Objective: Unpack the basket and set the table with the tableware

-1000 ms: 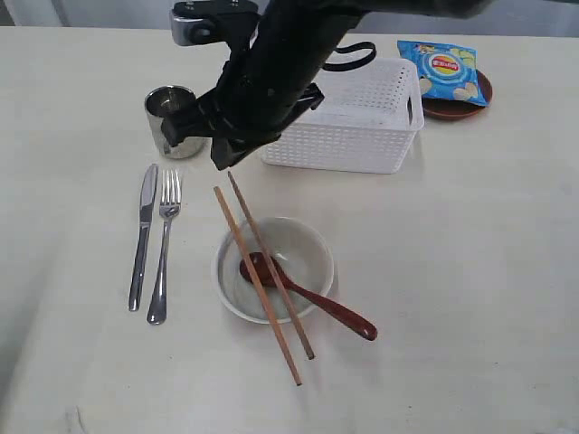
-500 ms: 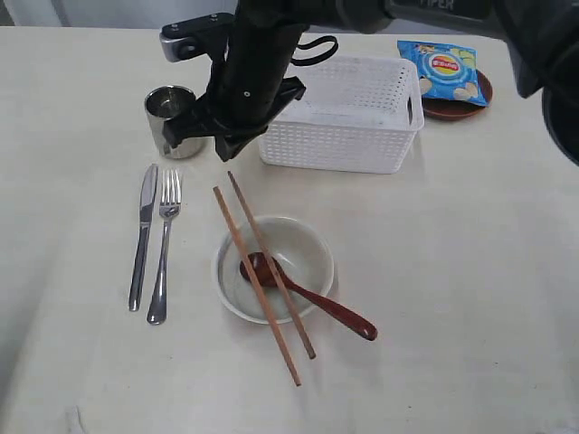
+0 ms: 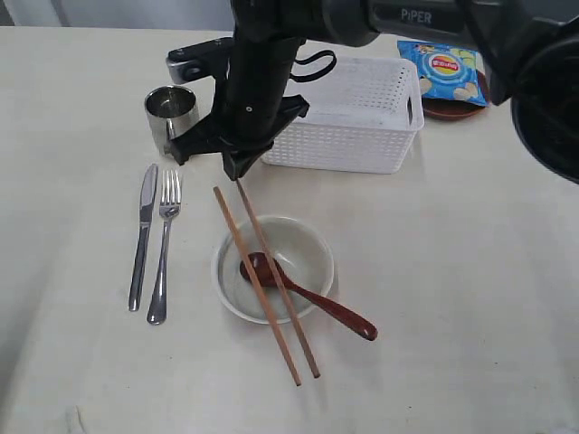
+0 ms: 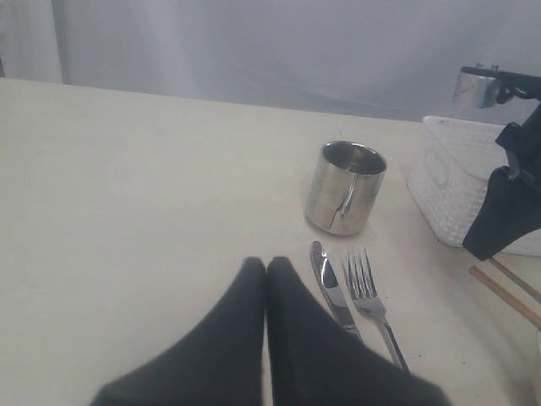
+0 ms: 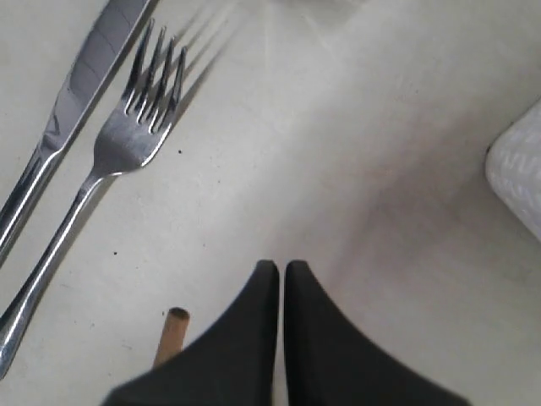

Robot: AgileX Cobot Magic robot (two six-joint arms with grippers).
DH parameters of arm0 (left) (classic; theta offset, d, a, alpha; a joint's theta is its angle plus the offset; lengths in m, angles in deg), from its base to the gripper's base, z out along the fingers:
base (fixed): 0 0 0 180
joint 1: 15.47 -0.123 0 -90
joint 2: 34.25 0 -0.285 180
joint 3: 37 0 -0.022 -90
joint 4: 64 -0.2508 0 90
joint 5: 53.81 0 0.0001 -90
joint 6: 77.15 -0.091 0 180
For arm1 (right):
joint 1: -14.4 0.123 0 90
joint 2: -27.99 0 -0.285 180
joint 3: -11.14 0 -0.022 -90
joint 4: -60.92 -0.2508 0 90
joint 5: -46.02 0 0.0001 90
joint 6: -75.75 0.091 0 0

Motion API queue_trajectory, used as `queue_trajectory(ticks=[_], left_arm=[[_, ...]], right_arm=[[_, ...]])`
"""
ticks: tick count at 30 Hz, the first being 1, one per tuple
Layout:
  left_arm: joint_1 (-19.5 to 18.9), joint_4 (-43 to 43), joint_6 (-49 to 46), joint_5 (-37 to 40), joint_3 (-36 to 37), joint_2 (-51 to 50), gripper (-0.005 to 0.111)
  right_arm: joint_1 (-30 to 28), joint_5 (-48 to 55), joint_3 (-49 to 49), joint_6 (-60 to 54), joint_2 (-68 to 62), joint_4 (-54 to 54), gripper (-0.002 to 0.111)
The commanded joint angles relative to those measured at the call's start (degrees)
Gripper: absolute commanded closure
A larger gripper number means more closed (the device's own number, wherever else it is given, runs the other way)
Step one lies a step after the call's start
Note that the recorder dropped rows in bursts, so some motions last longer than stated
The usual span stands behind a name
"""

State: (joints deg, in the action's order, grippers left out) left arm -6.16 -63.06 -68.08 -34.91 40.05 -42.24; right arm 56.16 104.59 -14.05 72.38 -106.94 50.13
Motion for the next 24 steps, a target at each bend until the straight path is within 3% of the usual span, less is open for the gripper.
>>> queue_trajectory(ticks=[1, 13, 17, 24], left_arm=[[-0.06, 0.18, -0.03, -0.65, 0.16, 0.21, 0.107], [-0.06, 0.18, -0.03, -0.65, 0.16, 0.21, 0.107], [-0.06, 0.18, -0.03, -0.65, 0.16, 0.21, 0.107], [-0.06, 0.18, -0.03, -0.65, 0.16, 0.21, 0.107]], right_arm=[[0.01, 0.68, -0.23, 0.41, 0.06, 0.58, 0.105], [0.8, 3.39, -1.01, -0.77, 7.12, -0.67, 0.105], [2.6, 9.82, 0.61, -1.61, 9.56, -3.61, 0.105], [8.91, 7.51, 9.48, -1.75, 13.84, -4.78, 0.109]])
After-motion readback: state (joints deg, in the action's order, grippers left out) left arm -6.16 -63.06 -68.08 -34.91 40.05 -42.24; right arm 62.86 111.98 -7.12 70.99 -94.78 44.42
